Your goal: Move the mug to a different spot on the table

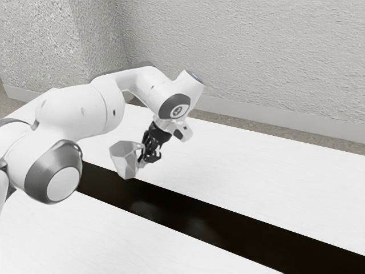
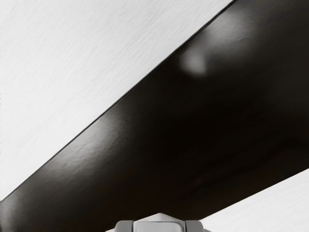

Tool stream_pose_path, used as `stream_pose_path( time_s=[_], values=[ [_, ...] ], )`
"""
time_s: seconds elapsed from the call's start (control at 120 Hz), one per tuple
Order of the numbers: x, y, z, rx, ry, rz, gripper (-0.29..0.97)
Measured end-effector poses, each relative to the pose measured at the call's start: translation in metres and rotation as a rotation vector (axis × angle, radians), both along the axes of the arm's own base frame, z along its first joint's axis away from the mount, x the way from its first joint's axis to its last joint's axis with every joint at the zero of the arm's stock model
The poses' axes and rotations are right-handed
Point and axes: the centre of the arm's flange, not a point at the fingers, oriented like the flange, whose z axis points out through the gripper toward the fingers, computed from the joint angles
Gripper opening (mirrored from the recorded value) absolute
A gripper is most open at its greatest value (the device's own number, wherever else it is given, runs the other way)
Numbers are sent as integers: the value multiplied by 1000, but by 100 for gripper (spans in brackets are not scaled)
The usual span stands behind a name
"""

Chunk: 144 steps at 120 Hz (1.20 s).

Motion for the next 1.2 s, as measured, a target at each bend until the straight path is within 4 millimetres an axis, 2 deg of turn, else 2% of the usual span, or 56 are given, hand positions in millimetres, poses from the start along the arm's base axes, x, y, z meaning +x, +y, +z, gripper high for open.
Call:
stream_pose_path(
  time_s=[0.25, 0.475, 0.883, 1.2],
  values=[
    [2, 8, -1, 15, -1, 3, -2],
    [3, 23, -22, 27, 24, 19, -2],
    [5, 11, -54, 12, 26, -9, -2],
    [0, 14, -80, 9, 56, -4, -2]
  ],
)
